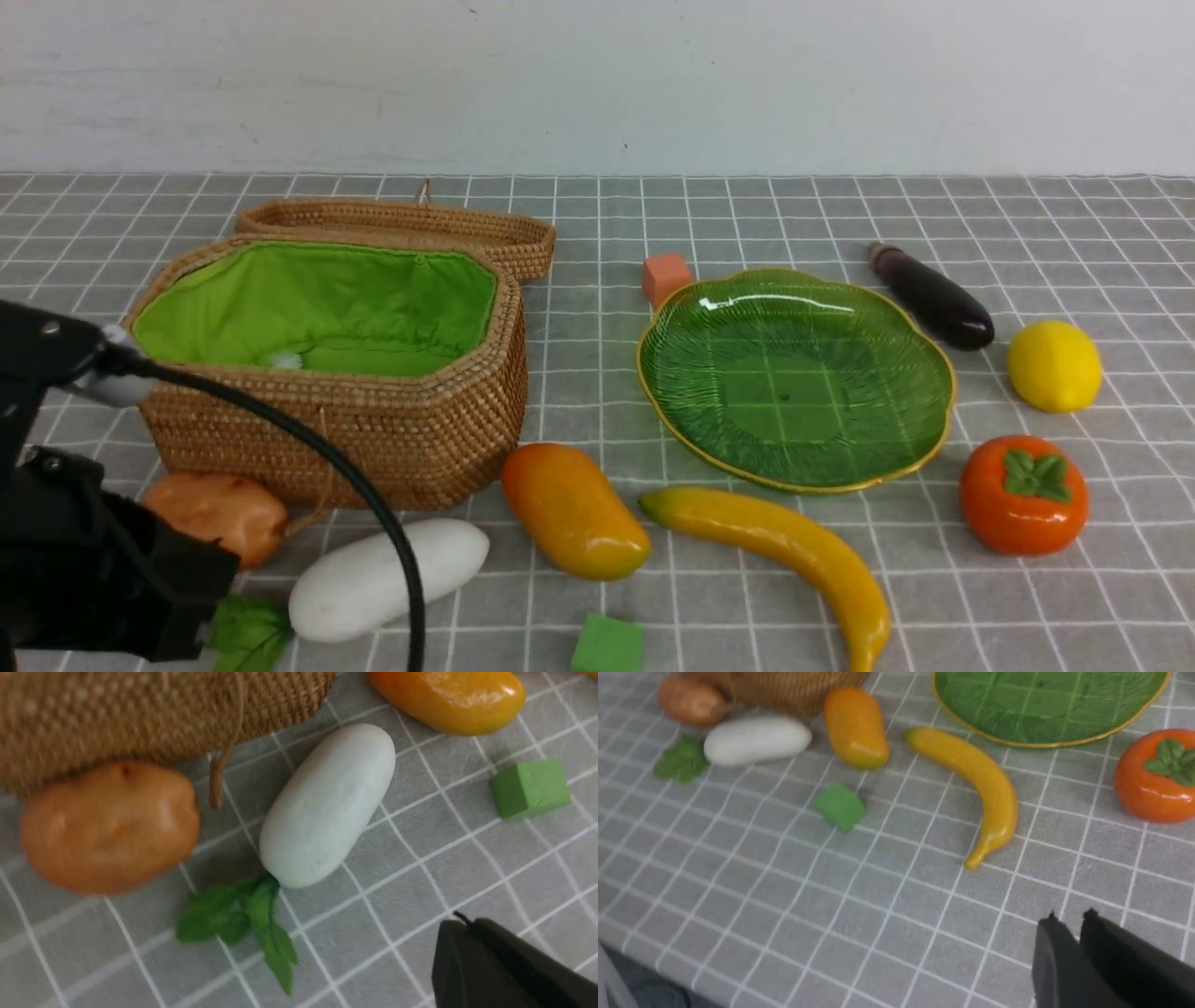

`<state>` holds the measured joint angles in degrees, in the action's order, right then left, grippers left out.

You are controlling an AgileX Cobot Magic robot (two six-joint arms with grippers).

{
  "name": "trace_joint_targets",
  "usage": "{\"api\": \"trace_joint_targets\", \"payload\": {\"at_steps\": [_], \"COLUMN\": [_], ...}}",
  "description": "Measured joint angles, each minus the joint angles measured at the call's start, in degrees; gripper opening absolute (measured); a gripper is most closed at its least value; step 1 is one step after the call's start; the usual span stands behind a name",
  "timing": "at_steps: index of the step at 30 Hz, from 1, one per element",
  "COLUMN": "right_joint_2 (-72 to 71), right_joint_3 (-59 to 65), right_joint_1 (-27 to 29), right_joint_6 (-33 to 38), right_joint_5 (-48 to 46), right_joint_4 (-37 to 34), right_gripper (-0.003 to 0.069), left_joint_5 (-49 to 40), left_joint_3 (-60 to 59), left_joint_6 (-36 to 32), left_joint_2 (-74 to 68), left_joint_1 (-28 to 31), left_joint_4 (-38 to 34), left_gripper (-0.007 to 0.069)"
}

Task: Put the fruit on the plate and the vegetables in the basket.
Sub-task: Grab a potato with your left arm and place it in the basket on the left

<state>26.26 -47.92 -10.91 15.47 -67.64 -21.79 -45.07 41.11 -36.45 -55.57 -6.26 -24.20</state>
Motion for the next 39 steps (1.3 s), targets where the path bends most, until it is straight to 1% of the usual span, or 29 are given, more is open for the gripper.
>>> {"api": "trace_joint_targets", "payload": {"at_steps": [2, 3, 4, 6, 7, 8, 9, 10, 11, 13, 16, 18, 20, 21, 22, 24, 26, 28, 30, 35, 39], "right_joint_2": [0.1, 0.1, -0.1, -0.5, -0.7, -1.0, -1.1, -1.1, -1.2, -1.2, -1.2, -1.2, -1.2, -1.2, -1.2, -1.2, -1.2, -1.2, -1.2, -1.2, -1.2], "right_joint_3": [-0.7, -1.3, -1.6, -1.6, -1.6, -1.7, -1.7, -1.7, -1.9, -1.9, -1.9, -1.9, -1.9, -1.9, -1.9, -1.9, -1.9, -1.9, -1.9, -1.9, -1.9], "right_joint_1": [-0.5, -1.2, -2.4, -4.3, -5.2, -6.4, -7.2, -7.4, -8.6, -9.4, -9.7, -9.7, -9.7, -9.7, -9.7, -9.7, -9.7, -9.7, -9.7, -9.7, -9.7], "right_joint_6": [3.3, 6.7, 9.9, 12.9, 14.3, 15.2, 15.8, 15.8, 16.5, 16.8, 17.0, 17.0, 17.0, 17.0, 17.1, 17.1, 17.1, 17.1, 17.0, 16.4, 16.3], "right_joint_5": [-0.8, -1.5, -1.7, -1.9, -2.1, -2.2, -2.2, -2.2, -2.3, -2.2, -1.8, -1.7, -1.7, -1.6, -1.6, -1.6, -1.6, -1.6, -1.6, -1.6, -1.6], "right_joint_4": [-1.6, -3.9, -6.1, -7.9, -8.5, -9.1, -9.3, -9.3, -9.3, -9.3, -9.2, -9.2, -9.1, -9.1, -9.1, -9.1, -9.1, -9.1, -9.1, -9.1, -9.1], "right_gripper": [0.0086, 0.0087, 0.0087, 0.009, 0.009, 0.0092, 0.0093, 0.0094, 0.0096, 0.0098, 0.0102, 0.0103, 0.0106, 0.0106, 0.0106, 0.0108, 0.0108, 0.011, 0.0111, 0.0112, 0.0117], "left_joint_5": [0.7, 1.5, 2.1, 2.2, 2.2, 2.4, 2.5, 2.6, 3.5, 5.7, 11.0, 13.7, 17.8, 18.1, 20.0, 21.7, 22.2, 22.6, 23.6, 26.3, 27.6], "left_joint_3": [0.2, 0.4, 0.4, 0.4, 0.5, 0.5, 0.5, 0.5, 0.5, 0.5, 0.5, 0.5, 0.5, 0.5, 0.5, 0.5, 0.5, 0.5, 0.5, 0.5, 0.5], "left_joint_6": [-6.1, -14.3, -21.0, -27.0, -28.8, -30.7, -31.4, -31.4, -31.8, -32.0, -32.5, -32.7, -32.8, -32.8, -32.8, -32.8, -32.8, -32.8, -32.8, -32.8, -32.8], "left_joint_2": [-0.9, -1.9, -2.9, -4.1, -4.8, -6.1, -6.9, -7.2, -9.1, -11.5, -15.2, -16.9, -19.7, -19.9, -21.4, -23.5, -25.4, -26.2, -27.3, -29.1, -30.6], "left_joint_1": [-0.2, -0.3, -0.3, -0.3, -0.4, -0.4, -0.4, -0.4, -0.4, -0.4, -0.4, -0.4, -0.4, -0.4, -0.4, -0.4, -0.4, -0.4, -0.4, -0.4, -0.4], "left_joint_4": [0.4, 1.2, 2.2, 4.1, 4.7, 6.8, 8.6, 8.6, 11.5, 14.4, 16.7, 17.8, 20.0, 20.4, 22.1, 24.2, 27.9, 29.4, 32.5, 35.4, 35.8], "left_gripper": [-0.0013, -0.0013, -0.0013, -0.0013, -0.0013, -0.0003, 0.0008, 0.0013, 0.0059, 0.0139, 0.0318, 0.0404, 0.0535, 0.0544, 0.06, 0.0648, 0.0662, 0.0661, 0.0646, 0.0596, 0.0587]}}
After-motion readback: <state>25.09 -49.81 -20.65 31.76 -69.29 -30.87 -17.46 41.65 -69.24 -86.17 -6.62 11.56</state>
